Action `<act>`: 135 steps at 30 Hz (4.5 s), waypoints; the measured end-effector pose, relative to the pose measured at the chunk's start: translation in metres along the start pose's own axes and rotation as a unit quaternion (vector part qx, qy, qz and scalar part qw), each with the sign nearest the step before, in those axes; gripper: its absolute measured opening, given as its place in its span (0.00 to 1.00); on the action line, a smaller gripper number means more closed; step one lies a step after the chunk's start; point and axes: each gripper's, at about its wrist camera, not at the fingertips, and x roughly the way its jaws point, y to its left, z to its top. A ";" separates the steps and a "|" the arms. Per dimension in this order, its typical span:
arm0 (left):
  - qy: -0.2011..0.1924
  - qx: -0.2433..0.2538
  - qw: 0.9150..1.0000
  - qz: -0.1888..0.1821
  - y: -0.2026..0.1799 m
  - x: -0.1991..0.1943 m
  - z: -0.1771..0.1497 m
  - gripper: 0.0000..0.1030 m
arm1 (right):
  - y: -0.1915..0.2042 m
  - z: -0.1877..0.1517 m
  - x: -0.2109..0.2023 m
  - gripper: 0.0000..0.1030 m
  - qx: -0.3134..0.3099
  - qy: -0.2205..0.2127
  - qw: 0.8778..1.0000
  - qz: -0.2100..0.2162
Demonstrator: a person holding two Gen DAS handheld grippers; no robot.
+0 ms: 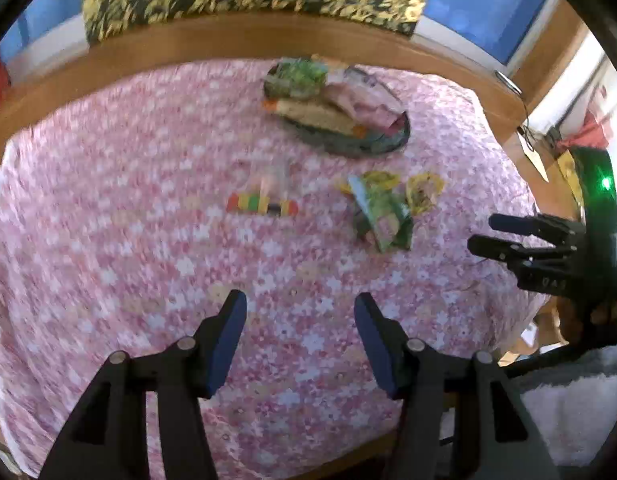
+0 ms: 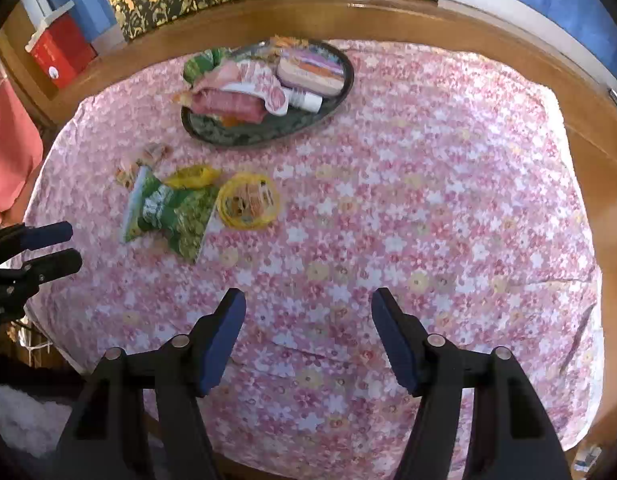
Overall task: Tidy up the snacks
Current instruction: 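Grasp the clear candy bag with the left tool while the right tool grasps the green pea-snack bag, then carry both bags onto the plate and open both tools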
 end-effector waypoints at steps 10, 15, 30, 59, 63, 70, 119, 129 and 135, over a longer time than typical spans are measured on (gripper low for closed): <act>-0.031 -0.026 0.998 -0.043 0.012 -0.004 0.021 0.52 | -0.001 0.003 -0.010 0.61 0.002 -0.020 1.000 0.013; 0.006 0.009 0.995 -0.102 -0.016 0.020 0.039 0.53 | 0.000 0.000 -0.012 0.61 0.001 -0.020 1.000 0.013; -0.018 -0.025 0.985 -0.172 -0.012 0.010 0.028 0.03 | -0.002 -0.003 -0.011 0.61 0.014 -0.023 0.999 0.032; -0.014 -0.079 0.994 -0.067 0.042 0.050 0.067 0.38 | 0.028 0.015 0.008 0.48 -0.044 0.010 0.992 0.118; -0.011 -0.050 0.995 -0.085 0.030 0.051 0.067 0.34 | -0.003 0.004 -0.007 0.48 0.008 0.001 0.996 0.090; 0.035 0.016 0.996 -0.077 0.010 0.043 0.025 0.34 | -0.030 -0.005 -0.005 0.48 0.075 0.007 0.994 0.076; -0.054 -0.044 0.997 -0.041 0.002 0.061 0.126 0.69 | -0.004 0.171 0.008 0.80 -0.031 -0.139 0.988 0.068; -0.027 -0.119 0.988 -0.099 0.025 0.075 0.118 0.29 | -0.041 0.106 -0.015 0.80 0.028 -0.119 0.992 0.027; -0.026 -0.149 0.976 -0.158 0.026 0.079 0.124 0.29 | -0.057 0.078 -0.007 0.80 0.073 -0.091 0.993 0.030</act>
